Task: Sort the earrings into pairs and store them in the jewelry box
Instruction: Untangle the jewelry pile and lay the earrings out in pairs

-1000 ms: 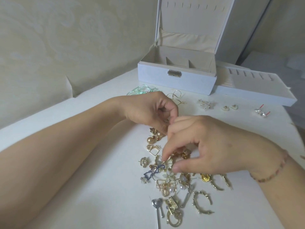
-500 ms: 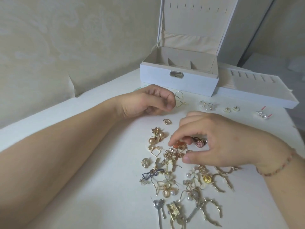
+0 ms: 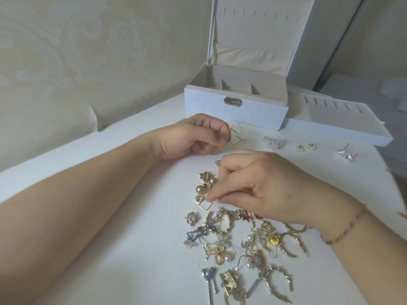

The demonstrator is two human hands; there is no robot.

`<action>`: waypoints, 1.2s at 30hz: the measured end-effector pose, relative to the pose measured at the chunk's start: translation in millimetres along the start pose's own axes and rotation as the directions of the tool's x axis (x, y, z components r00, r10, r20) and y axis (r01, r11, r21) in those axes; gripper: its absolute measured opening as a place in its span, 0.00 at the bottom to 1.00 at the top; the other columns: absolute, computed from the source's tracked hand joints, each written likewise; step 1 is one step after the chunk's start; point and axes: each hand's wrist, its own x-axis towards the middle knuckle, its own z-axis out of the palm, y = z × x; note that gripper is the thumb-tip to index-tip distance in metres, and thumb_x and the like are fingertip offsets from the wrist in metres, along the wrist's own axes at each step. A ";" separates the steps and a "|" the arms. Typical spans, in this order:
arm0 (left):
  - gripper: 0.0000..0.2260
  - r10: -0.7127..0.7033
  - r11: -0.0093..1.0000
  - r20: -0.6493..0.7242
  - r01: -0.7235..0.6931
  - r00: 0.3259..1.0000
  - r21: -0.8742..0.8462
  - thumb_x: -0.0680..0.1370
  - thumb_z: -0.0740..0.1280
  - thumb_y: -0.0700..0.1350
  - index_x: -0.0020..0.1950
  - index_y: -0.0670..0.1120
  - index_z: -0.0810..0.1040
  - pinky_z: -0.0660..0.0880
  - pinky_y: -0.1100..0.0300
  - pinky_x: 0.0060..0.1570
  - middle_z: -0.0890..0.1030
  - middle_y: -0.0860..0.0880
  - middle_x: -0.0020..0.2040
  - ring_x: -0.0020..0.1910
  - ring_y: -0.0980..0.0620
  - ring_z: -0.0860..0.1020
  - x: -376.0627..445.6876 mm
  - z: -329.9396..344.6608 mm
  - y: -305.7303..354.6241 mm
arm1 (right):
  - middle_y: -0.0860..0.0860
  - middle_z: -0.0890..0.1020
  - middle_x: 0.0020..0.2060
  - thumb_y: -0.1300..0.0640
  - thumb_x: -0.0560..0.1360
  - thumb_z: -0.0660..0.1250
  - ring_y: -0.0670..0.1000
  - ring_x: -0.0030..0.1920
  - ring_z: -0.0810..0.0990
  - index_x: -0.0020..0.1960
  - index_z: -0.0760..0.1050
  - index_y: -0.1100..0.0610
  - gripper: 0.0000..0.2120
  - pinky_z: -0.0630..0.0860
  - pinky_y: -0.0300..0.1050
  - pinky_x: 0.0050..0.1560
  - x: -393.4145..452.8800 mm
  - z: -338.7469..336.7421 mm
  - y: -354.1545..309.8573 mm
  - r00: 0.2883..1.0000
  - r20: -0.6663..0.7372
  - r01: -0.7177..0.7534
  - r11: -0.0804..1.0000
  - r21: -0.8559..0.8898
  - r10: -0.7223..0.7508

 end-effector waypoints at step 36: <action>0.06 0.026 1.000 -0.002 -0.026 1.000 0.014 0.70 0.68 0.47 0.35 0.48 0.76 0.49 0.59 0.28 0.57 0.40 0.31 0.27 0.52 0.54 -4.0 -2.3 2.8 | 0.40 0.75 0.41 0.46 0.74 0.66 0.43 0.46 0.69 0.45 0.78 0.45 0.04 0.71 0.46 0.42 7.1 10.3 -1.4 0.998 -0.055 -0.046 0.978 -0.205 0.036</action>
